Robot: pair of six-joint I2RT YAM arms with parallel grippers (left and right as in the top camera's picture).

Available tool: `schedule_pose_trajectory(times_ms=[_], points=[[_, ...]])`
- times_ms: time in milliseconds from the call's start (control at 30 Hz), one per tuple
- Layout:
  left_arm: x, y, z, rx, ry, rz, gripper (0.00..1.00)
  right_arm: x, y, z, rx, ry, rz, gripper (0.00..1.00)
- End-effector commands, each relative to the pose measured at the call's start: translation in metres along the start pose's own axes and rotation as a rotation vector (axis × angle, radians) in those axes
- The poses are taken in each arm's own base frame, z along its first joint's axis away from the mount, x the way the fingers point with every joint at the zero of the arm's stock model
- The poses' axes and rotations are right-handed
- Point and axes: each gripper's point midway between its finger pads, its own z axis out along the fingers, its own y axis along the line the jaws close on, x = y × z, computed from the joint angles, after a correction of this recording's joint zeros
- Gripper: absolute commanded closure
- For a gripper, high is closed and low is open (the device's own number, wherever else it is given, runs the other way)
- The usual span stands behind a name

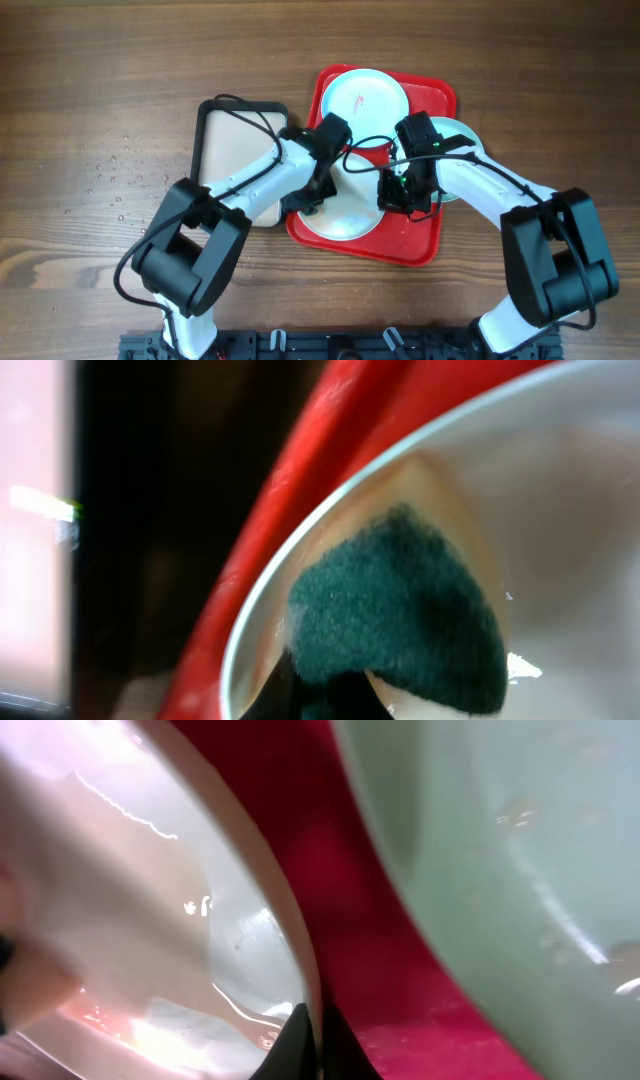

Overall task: Clean dirty plates on tray and stack at the side
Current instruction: 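Scrub the white plate with the sponge while the right gripper holds it, then return the sponge to the water tray with the left gripper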

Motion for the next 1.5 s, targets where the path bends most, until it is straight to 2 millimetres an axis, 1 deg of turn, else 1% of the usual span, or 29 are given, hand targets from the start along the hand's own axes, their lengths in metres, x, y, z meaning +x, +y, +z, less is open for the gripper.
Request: schedule_pose_trajectory(times_ms=[0, 33, 100, 233, 267, 333, 367, 400, 467, 567, 633, 700, 733, 767, 833, 900, 967, 1000, 1033, 1067, 1100, 1167, 1200, 1233, 1267, 1333, 1367, 1400, 1467], points=[[0.021, -0.035, 0.017, 0.165, 0.122, 0.038, 0.96, 0.001, -0.022, 0.011, 0.089, 0.010, 0.022, 0.95], [0.031, -0.046, 0.019, 0.215, 0.150, 0.058, 0.96, 0.001, -0.022, 0.011, 0.089, 0.010, 0.022, 0.96], [0.047, -0.057, 0.025, 0.253, 0.181, 0.096, 0.96, 0.001, -0.022, 0.011, 0.089, 0.009, 0.023, 0.96], [0.055, -0.056, 0.029, 0.234, 0.182, 0.128, 0.96, 0.001, -0.022, 0.011, 0.089, 0.009, 0.022, 0.96], [0.048, -0.048, 0.031, 0.199, 0.157, 0.113, 0.96, 0.001, -0.022, 0.011, 0.089, 0.010, 0.022, 0.95], [0.004, 0.007, 0.034, -0.024, 0.012, 0.029, 0.96, 0.002, -0.023, 0.011, 0.091, 0.013, 0.023, 0.96], [-0.008, 0.024, 0.032, -0.088, -0.024, 0.007, 0.96, 0.002, -0.023, 0.011, 0.091, 0.013, 0.023, 0.96], [-0.025, 0.048, 0.027, -0.171, -0.063, -0.029, 0.96, 0.002, -0.022, 0.011, 0.090, 0.012, 0.023, 0.96], [-0.029, 0.059, 0.021, -0.202, -0.047, -0.055, 0.96, 0.002, -0.022, 0.011, 0.090, 0.011, 0.023, 0.96], [-0.031, 0.059, 0.006, -0.208, -0.036, -0.057, 0.96, 0.002, -0.022, 0.011, 0.090, 0.011, 0.025, 0.96], [-0.029, 0.049, -0.015, -0.165, -0.013, -0.057, 0.96, 0.002, -0.023, 0.011, 0.091, 0.013, 0.024, 0.96], [-0.028, 0.036, -0.046, -0.062, 0.005, -0.044, 0.96, 0.002, -0.023, 0.011, 0.091, 0.013, 0.024, 0.96], [-0.028, 0.030, -0.068, 0.013, 0.007, -0.031, 0.96, 0.002, -0.023, 0.011, 0.091, 0.013, 0.025, 0.96], [-0.031, 0.031, -0.089, 0.067, -0.012, -0.032, 0.96, 0.002, -0.023, 0.011, 0.091, 0.012, 0.025, 0.96], [-0.040, 0.048, -0.120, 0.119, -0.064, -0.081, 0.96, 0.002, -0.022, 0.011, 0.090, 0.012, 0.024, 0.96], [-0.056, 0.082, -0.147, 0.130, -0.139, -0.117, 0.96, 0.000, -0.022, 0.011, 0.087, 0.005, 0.020, 0.96], [-0.078, 0.125, -0.156, 0.058, -0.215, -0.157, 0.96, -0.012, -0.016, 0.011, 0.064, -0.040, -0.046, 0.88], [-0.088, 0.138, -0.153, 0.043, -0.224, -0.145, 0.96, -0.019, -0.012, 0.011, 0.052, -0.067, -0.085, 0.96], [-0.092, 0.145, -0.146, 0.034, -0.223, -0.136, 0.96, -0.019, -0.009, 0.010, 0.036, -0.065, -0.087, 0.96], [-0.094, 0.150, -0.135, 0.024, -0.213, -0.127, 0.96, -0.017, -0.005, 0.003, 0.028, -0.057, -0.087, 0.96], [-0.092, 0.154, -0.116, 0.012, -0.188, -0.111, 0.96, -0.022, -0.003, -0.011, 0.058, -0.088, -0.097, 0.96], [-0.087, 0.154, -0.089, 0.011, -0.163, -0.107, 0.96, -0.030, -0.003, -0.039, 0.129, -0.170, -0.117, 0.96], [-0.083, 0.152, -0.078, 0.031, -0.147, -0.105, 0.96, -0.033, 0.000, -0.057, 0.161, -0.223, -0.149, 0.96], [-0.077, 0.150, -0.063, 0.051, -0.129, -0.115, 0.96, -0.033, 0.007, -0.086, 0.196, -0.308, -0.202, 0.96], [-0.074, 0.149, -0.058, 0.064, -0.118, -0.160, 0.92, -0.032, 0.011, -0.107, 0.238, -0.384, -0.230, 0.96], [-0.076, 0.139, -0.059, 0.117, -0.117, -0.157, 0.79, -0.029, 0.012, -0.130, 0.313, -0.484, -0.245, 0.96], [-0.076, 0.136, -0.060, 0.135, -0.112, -0.156, 0.64, -0.026, 0.012, -0.145, 0.389, -0.556, -0.274, 0.96], [-0.074, 0.134, -0.060, 0.150, -0.103, -0.154, 0.56, -0.024, 0.013, -0.153, 0.443, -0.597, -0.295, 0.96], [-0.073, 0.132, -0.064, 0.165, -0.099, -0.152, 0.52, -0.017, 0.017, -0.164, 0.564, -0.674, -0.341, 0.96]])
